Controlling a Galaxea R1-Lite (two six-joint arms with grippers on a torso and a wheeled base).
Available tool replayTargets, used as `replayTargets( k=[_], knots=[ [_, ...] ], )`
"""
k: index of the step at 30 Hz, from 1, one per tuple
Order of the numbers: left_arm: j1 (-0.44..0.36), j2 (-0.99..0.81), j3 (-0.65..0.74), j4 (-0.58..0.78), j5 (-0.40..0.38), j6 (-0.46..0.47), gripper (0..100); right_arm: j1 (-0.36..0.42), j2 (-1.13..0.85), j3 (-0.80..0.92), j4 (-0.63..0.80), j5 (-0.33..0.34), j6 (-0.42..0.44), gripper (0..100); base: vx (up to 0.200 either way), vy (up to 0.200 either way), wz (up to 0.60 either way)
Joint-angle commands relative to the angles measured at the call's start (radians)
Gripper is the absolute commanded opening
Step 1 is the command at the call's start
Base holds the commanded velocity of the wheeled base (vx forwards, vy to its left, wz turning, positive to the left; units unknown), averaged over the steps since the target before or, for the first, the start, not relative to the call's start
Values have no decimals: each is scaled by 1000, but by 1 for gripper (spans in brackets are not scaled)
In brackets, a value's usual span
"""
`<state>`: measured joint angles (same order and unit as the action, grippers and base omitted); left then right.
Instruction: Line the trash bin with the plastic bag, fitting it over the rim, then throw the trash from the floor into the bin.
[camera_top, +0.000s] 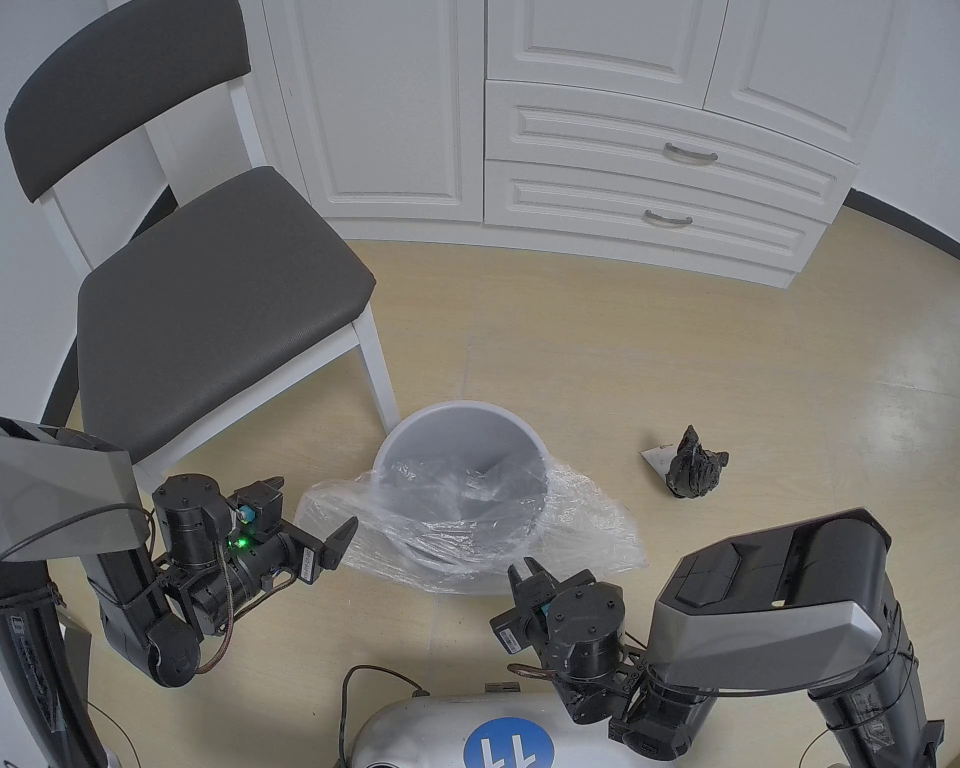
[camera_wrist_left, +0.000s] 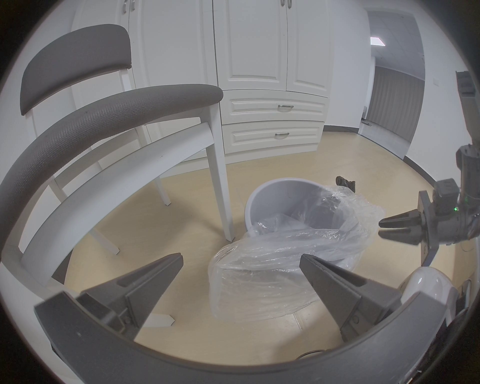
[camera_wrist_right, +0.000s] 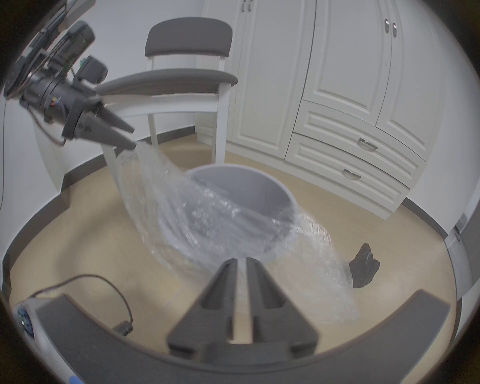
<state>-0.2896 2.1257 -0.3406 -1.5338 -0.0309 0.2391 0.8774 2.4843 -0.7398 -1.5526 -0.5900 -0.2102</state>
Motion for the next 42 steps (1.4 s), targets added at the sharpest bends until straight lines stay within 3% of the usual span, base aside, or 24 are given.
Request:
replayTargets(
  k=[1,6,15,16,38,42],
  knots=[
    [0,-3,0,0,0,2,100,11,33,-13,-18,2,-1,100,0,0,0],
    [0,-3,0,0,0,2,100,-32,105,-82,-18,7,-3,100,0,0,0],
    [1,-3,0,0,0,2,100,-40,104,-107,-18,15,0,100,0,0,0],
    [1,-3,0,0,0,0,100,-40,104,-109,-18,15,2,0,0,0,0],
    [6,-17,-9,0,0,-4,100,-64,19,-176,-18,16,9,0,0,0,0],
    [15,-40,-11,0,-7,-8,100,-92,4,-311,49,88,-6,0,0,0,0]
  ],
)
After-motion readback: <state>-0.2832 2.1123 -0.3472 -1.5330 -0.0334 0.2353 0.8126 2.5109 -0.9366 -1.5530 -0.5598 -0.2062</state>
